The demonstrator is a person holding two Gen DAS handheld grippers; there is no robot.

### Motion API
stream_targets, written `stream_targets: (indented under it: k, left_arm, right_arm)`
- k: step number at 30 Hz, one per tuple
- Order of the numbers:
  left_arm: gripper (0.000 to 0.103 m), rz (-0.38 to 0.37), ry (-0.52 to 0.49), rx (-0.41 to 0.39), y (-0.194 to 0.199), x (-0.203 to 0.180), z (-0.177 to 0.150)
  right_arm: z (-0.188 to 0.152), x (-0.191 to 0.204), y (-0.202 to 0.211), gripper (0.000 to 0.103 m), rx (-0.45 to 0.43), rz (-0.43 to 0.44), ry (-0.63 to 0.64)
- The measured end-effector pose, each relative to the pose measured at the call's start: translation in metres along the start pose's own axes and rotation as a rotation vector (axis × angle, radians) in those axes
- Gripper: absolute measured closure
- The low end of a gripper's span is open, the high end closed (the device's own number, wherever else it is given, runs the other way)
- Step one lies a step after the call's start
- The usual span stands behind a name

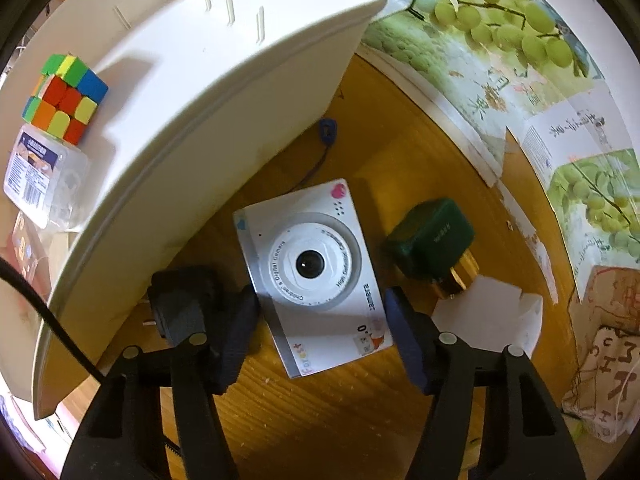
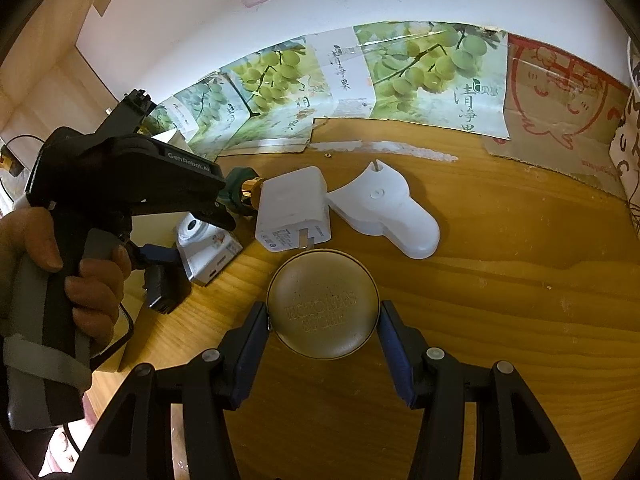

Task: Organize rigid objects
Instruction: 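Close the left tool on the white lens toy and lift it while the right tool holds the compact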

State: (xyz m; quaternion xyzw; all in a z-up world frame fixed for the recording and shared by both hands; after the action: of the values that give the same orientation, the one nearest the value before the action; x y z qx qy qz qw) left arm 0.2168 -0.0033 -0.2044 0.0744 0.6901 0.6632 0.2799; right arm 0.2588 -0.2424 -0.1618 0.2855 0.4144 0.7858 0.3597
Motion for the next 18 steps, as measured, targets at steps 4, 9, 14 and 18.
stream_targets:
  k: [4,9,14,18]
  left_arm:
    - [0.037,-0.032,0.005,0.038,-0.002,0.001,-0.011]
    - [0.037,-0.065,-0.006,0.083,-0.005,0.003,-0.031]
    - [0.037,-0.099,-0.043,0.133,-0.002,0.005,-0.059]
    - [0.037,-0.111,-0.089,0.163,0.000,0.009,-0.084]
  right_arm:
    - [-0.001,0.004,0.006,0.048,-0.009,-0.006,0.008]
    - [-0.006,0.009,0.016,0.048,-0.021,-0.017,0.023]
    - [-0.015,0.015,0.027,0.048,-0.027,-0.022,0.036]
    - [-0.028,0.023,0.038,0.048,-0.028,-0.028,0.051]
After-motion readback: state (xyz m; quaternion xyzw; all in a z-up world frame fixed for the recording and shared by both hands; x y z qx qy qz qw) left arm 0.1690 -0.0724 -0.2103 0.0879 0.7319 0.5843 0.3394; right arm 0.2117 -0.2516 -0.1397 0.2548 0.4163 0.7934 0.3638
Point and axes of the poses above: each gripper's, at about its wrist camera, not at the fingertips, and y roughly against the way its jaws point, x to its left, z to its top, the point moved 3 cm from there along -y, roughly the way its jaws point, and after that the axes turned 10 degrees about -z, right-handed, at the moved point
